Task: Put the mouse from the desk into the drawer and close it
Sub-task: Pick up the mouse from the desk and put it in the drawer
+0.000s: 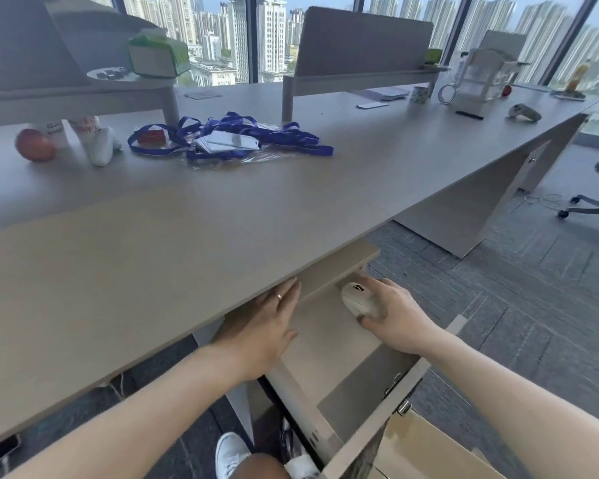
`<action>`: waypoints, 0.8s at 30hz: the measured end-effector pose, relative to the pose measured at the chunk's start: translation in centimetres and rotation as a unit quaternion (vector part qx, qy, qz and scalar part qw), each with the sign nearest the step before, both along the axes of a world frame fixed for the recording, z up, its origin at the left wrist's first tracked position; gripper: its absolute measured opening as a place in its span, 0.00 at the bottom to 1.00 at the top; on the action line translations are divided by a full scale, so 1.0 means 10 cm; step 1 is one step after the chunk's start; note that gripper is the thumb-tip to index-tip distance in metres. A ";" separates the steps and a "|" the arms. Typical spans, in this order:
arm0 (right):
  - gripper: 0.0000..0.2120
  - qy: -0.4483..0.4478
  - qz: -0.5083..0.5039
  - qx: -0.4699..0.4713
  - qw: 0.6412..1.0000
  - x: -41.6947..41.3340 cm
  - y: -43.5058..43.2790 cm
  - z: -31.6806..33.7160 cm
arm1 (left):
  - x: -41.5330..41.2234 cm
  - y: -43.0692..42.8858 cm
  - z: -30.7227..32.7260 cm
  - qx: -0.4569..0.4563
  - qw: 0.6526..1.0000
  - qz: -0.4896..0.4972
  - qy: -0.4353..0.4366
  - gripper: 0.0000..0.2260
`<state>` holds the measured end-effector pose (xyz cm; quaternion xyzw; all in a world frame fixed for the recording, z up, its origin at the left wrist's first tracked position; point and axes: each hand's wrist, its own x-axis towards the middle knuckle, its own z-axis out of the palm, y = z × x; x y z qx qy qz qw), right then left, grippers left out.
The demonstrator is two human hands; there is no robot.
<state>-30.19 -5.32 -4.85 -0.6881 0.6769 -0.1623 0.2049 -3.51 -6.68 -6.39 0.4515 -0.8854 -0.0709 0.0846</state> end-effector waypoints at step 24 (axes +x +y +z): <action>0.35 0.156 0.078 0.163 0.971 0.12 -0.34 -0.76 | 0.03 0.04 -0.21 -0.091 0.995 -0.016 0.036 0.36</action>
